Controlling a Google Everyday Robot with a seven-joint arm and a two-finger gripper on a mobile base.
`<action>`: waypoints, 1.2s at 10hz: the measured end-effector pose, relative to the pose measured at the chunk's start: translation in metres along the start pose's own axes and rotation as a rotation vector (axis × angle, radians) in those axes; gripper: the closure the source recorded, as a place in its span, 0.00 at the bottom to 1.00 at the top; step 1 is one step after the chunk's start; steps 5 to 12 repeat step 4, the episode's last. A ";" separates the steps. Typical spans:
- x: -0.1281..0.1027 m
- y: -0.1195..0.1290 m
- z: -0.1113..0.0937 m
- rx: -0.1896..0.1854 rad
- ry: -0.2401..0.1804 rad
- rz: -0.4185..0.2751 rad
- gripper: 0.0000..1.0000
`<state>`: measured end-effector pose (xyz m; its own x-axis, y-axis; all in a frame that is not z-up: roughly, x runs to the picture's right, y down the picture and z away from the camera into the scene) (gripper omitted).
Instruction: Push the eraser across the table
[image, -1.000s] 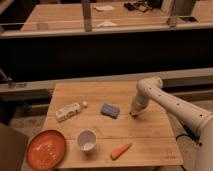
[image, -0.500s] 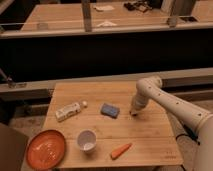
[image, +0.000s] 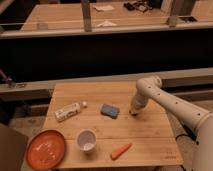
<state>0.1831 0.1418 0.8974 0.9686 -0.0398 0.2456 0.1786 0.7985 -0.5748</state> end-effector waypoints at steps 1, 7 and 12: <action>0.000 0.000 -0.001 -0.002 0.001 -0.001 1.00; -0.002 -0.004 0.001 0.004 0.000 -0.001 1.00; -0.002 -0.004 0.001 0.004 0.000 -0.001 1.00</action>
